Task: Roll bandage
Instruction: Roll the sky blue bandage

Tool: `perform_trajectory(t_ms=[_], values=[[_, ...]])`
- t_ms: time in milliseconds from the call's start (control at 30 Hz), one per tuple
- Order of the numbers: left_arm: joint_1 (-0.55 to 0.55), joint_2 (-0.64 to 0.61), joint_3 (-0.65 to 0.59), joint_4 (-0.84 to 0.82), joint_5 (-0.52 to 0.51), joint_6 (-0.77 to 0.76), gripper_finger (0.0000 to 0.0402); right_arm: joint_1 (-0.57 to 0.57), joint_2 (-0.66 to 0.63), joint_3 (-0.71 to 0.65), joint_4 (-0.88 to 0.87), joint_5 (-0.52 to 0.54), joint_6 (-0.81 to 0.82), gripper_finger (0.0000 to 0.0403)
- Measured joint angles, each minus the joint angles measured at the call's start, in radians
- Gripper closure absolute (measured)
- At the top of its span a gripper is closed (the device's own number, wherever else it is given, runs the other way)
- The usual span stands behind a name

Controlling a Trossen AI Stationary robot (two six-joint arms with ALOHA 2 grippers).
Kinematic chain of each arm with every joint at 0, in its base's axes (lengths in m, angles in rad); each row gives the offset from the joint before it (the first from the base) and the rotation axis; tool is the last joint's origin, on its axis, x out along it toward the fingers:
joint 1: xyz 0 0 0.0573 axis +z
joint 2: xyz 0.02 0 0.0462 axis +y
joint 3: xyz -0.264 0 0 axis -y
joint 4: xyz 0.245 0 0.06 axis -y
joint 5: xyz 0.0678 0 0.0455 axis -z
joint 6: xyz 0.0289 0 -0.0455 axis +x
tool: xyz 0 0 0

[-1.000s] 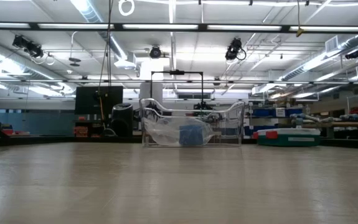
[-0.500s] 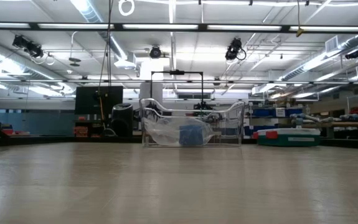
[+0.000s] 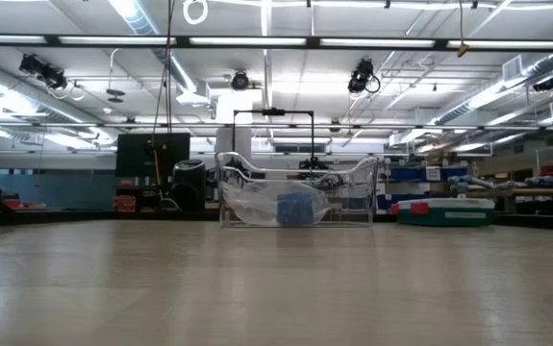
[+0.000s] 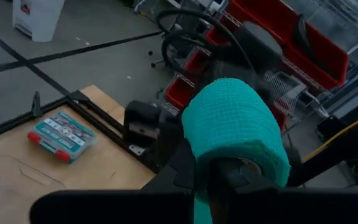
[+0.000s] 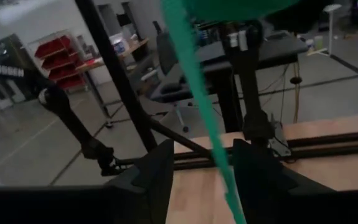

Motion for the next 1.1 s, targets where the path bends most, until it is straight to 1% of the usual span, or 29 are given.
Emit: perform_trajectory(t_ms=[67,100,167,200,233,267,367,467,600,767,833,967,1100], values=[[0.000,0.000,0.000,0.000,0.016,-0.032,0.0381,0.009,0.004,0.000,-0.013,0.009,-0.028,0.0268],[0.000,0.000,0.000,0.001,0.022,-0.049,0.0381,0.013,0.004,0.000,-0.011,0.011,-0.045,0.0286],[0.000,0.000,0.000,0.007,0.034,-0.073,0.0381,0.021,0.002,0.000,-0.004,0.013,-0.087,0.0336],[0.000,0.000,0.000,0.025,0.045,-0.079,0.0381,0.023,0.001,0.000,-0.006,0.012,-0.109,0.0367],[0.000,0.000,0.000,0.046,0.054,-0.084,0.0381,0.027,0.001,0.000,-0.006,0.009,-0.132,0.0384],[0.000,0.000,0.000,0.067,0.063,-0.090,0.0381,0.029,0.001,0.000,-0.010,0.009,-0.144,0.0390],[0.006,-0.001,0.000,0.104,0.099,-0.102,0.0381,0.028,0.001,0.000,-0.023,0.040,-0.153,0.0394],[0.007,-0.001,0.000,0.098,0.128,-0.121,0.0381,0.016,0.001,0.000,-0.036,0.083,-0.185,0.0401],[0.007,0.001,0.000,0.096,0.155,-0.124,0.0381,-0.020,-0.001,0.000,-0.012,0.094,-0.193,0.0402],[0.007,0.003,-0.011,0.064,0.175,-0.124,0.0381,-0.071,-0.004,0.000,0.064,0.115,-0.185,0.0402],[0.007,0.003,-0.021,0.046,0.175,-0.125,0.0381,-0.088,-0.006,0.000,0.123,0.118,-0.171,0.0402],[0.006,0.004,-0.041,0.015,0.189,-0.127,0.0374,-0.099,-0.007,0.000,0.185,0.100,-0.152,0.0401],[0.006,0.005,-0.069,0.005,0.206,-0.112,0.0376,-0.098,-0.007,0.000,0.133,0.009,-0.180,0.0390]])
